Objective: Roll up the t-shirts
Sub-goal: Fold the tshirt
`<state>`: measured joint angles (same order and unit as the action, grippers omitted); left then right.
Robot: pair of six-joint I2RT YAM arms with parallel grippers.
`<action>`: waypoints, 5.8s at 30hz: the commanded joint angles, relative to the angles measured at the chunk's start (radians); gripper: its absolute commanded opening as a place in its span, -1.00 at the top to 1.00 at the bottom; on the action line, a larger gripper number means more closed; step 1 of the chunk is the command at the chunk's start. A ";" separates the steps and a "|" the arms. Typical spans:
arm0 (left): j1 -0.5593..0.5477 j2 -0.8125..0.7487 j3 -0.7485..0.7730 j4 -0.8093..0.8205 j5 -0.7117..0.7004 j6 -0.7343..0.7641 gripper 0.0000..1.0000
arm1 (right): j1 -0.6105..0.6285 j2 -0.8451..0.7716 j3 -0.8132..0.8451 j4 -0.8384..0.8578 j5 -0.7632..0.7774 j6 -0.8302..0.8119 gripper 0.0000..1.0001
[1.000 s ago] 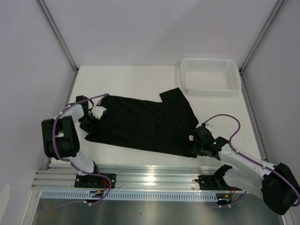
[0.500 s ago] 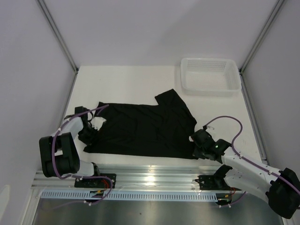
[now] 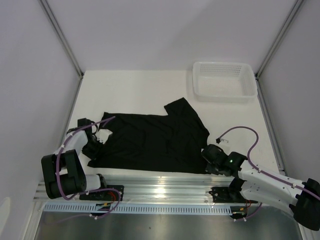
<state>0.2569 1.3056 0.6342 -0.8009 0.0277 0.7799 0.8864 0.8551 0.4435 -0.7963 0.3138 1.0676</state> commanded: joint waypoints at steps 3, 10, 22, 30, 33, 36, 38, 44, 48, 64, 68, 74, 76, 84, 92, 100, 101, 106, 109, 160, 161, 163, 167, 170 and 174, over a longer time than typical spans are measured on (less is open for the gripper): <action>0.013 -0.008 -0.011 0.009 0.032 0.013 0.59 | 0.037 -0.007 0.037 -0.049 0.068 0.065 0.51; 0.030 -0.040 0.051 -0.010 0.021 0.004 0.03 | 0.037 -0.021 0.112 -0.092 0.154 0.034 0.02; 0.048 -0.204 0.286 -0.049 0.055 -0.042 -0.29 | -0.085 0.137 0.617 0.029 0.133 -0.526 -0.16; -0.007 -0.054 0.519 -0.008 0.189 -0.275 -0.31 | -0.339 0.635 0.961 0.330 -0.197 -0.819 0.01; -0.025 0.053 0.596 0.046 0.167 -0.341 -0.32 | -0.346 0.885 1.182 0.344 -0.215 -0.899 0.10; -0.034 0.139 0.683 0.049 0.121 -0.401 -0.32 | -0.366 1.126 1.420 0.307 -0.206 -0.925 0.20; -0.034 0.222 0.732 0.031 0.097 -0.432 -0.30 | -0.383 1.244 1.620 0.254 -0.194 -0.904 0.21; -0.064 0.398 0.832 0.019 0.083 -0.473 -0.28 | -0.405 1.578 1.870 0.193 -0.128 -0.910 0.17; -0.105 0.529 0.884 0.031 0.071 -0.502 -0.15 | -0.409 1.668 1.907 0.245 -0.085 -0.916 0.14; -0.163 0.727 0.980 0.005 0.083 -0.591 -0.12 | -0.423 1.707 1.891 0.124 0.058 -0.966 0.06; -0.163 0.735 0.986 0.014 0.077 -0.597 -0.12 | -0.449 1.676 1.856 0.086 -0.051 -0.948 0.01; -0.153 0.761 1.004 0.025 0.067 -0.587 -0.10 | -0.455 1.671 1.847 0.019 -0.093 -0.942 -0.08; -0.150 0.767 1.012 0.023 0.066 -0.593 -0.10 | -0.457 1.661 1.851 0.006 -0.126 -0.934 -0.11; -0.148 0.834 1.116 -0.127 0.098 -0.613 -0.08 | -0.472 1.651 1.781 -0.003 -0.213 -0.896 -0.08; -0.148 0.871 1.176 -0.189 0.106 -0.614 0.24 | -0.472 1.619 1.716 0.019 -0.217 -0.891 0.33; -0.151 0.856 1.154 -0.165 0.097 -0.596 0.34 | -0.472 1.598 1.709 0.017 -0.229 -0.900 0.49; -0.150 0.857 1.156 -0.172 0.075 -0.600 0.25 | -0.472 1.596 1.707 0.017 -0.232 -0.902 0.49; -0.148 0.822 1.119 -0.115 -0.021 -0.591 0.19 | -0.471 1.585 1.696 0.028 -0.235 -0.907 0.50; -0.148 0.840 1.150 -0.122 -0.060 -0.570 0.21 | -0.472 1.578 1.686 0.037 -0.254 -0.903 0.53; -0.130 0.644 1.007 -0.199 0.164 -0.347 0.99 | -0.435 1.130 1.224 0.117 -0.320 -0.887 1.00; -0.127 0.636 1.006 -0.204 0.172 -0.349 0.99 | -0.435 1.096 1.206 0.123 -0.321 -0.879 1.00; -0.117 0.632 0.998 -0.204 0.169 -0.347 0.99 | -0.429 1.067 1.151 0.141 -0.323 -0.874 1.00; -0.119 0.731 1.090 -0.165 0.078 -0.421 0.59 | -0.422 1.061 1.117 0.210 -0.364 -0.850 1.00; -0.125 0.832 1.269 -0.225 0.044 -0.496 0.13 | -0.399 1.111 1.166 0.210 -0.372 -0.839 1.00; -0.136 0.877 1.280 -0.241 0.026 -0.525 0.00 | -0.379 1.141 1.195 0.197 -0.364 -0.844 1.00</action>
<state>0.1318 2.1475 1.8828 -1.0031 0.0834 0.3111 0.4873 1.9800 1.5932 -0.6224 -0.0364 0.2108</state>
